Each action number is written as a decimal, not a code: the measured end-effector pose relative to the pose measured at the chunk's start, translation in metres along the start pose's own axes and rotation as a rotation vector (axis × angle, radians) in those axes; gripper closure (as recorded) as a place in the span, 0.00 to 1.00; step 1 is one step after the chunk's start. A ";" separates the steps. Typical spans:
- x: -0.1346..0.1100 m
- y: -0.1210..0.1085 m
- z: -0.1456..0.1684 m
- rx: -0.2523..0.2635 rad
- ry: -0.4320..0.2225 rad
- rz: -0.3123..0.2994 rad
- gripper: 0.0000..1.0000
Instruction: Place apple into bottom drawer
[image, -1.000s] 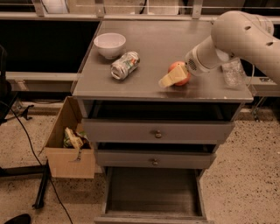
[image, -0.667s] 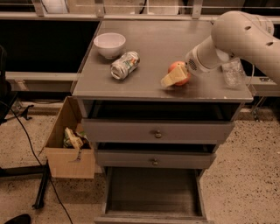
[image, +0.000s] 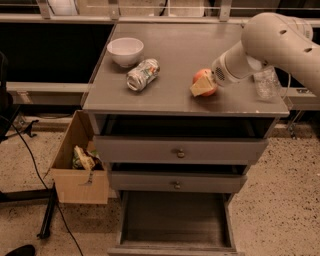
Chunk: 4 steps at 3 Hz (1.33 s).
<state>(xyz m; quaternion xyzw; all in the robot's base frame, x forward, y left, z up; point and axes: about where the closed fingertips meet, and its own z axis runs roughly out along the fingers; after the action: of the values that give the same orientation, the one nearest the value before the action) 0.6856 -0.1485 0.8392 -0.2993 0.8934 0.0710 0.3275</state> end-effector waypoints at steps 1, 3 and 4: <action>-0.002 0.006 -0.015 -0.009 -0.028 -0.035 0.99; 0.007 0.013 -0.069 -0.019 -0.092 -0.140 1.00; 0.032 0.007 -0.103 -0.046 -0.103 -0.216 1.00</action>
Offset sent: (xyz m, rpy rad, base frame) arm -0.0418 -0.0109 0.0546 -0.0006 -0.1180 0.1099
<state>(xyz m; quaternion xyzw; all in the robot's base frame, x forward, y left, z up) 0.6066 -0.1918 0.8984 -0.3973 0.8359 0.0711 0.3719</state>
